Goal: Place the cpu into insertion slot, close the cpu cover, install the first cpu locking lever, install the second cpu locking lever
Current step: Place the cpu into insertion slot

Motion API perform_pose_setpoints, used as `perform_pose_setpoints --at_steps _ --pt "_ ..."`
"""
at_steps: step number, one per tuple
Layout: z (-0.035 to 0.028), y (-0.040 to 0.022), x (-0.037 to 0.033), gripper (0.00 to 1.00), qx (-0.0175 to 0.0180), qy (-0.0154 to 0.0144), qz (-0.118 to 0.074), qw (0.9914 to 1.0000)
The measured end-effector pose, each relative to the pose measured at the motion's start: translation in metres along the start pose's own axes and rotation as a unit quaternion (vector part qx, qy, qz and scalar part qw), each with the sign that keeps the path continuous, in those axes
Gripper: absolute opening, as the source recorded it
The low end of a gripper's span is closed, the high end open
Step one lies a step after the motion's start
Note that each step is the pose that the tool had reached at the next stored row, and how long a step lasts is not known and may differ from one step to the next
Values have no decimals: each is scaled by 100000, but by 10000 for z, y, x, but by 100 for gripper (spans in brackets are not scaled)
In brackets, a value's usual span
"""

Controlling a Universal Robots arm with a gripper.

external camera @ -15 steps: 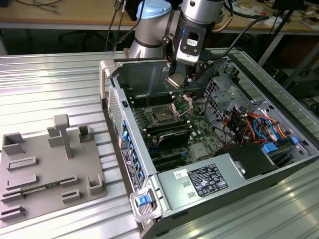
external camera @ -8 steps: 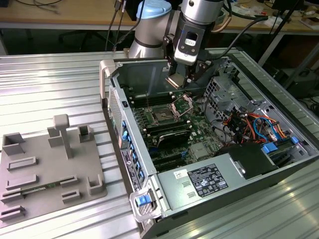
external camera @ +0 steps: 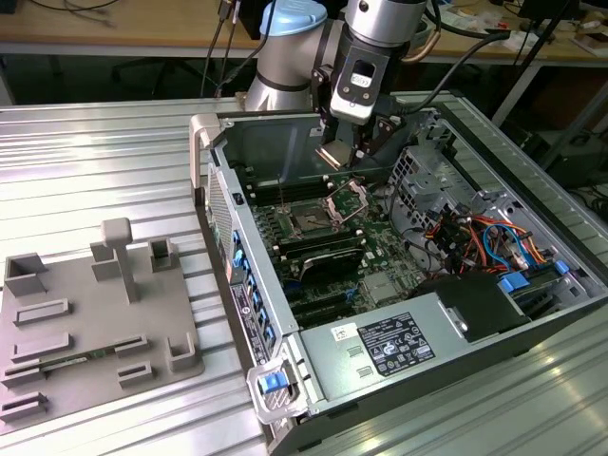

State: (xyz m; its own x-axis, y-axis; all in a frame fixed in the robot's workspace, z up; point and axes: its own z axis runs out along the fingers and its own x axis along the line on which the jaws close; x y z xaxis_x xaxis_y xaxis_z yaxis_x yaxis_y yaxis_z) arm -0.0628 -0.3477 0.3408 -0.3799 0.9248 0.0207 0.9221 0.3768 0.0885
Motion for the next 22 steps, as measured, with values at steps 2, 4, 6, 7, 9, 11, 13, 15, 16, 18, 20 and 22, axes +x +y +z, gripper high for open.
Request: perform_pose_setpoints --at_steps 2,4,6,7,9,11,13,15,16,18,20,22 --pt "0 0 0 55 2 -3 25 100000" --pt "0 0 0 55 -3 -1 32 100000" --pt "0 0 0 55 -1 -3 38 100000" --pt "0 0 0 55 -2 -4 42 100000" --pt "0 0 0 55 -4 -11 95 100000" --pt "0 0 0 55 -4 -22 226 100000" --pt "0 0 0 55 -14 -43 495 99999" --pt "2 0 0 55 -28 -100 1133 99994" --pt "2 0 0 55 -36 -142 1630 99987" --pt "3 -1 0 55 -49 -206 2357 99972" --pt "3 -3 1 55 -57 -253 2851 99959" --pt "4 -2 1 55 -62 -259 2928 99957"
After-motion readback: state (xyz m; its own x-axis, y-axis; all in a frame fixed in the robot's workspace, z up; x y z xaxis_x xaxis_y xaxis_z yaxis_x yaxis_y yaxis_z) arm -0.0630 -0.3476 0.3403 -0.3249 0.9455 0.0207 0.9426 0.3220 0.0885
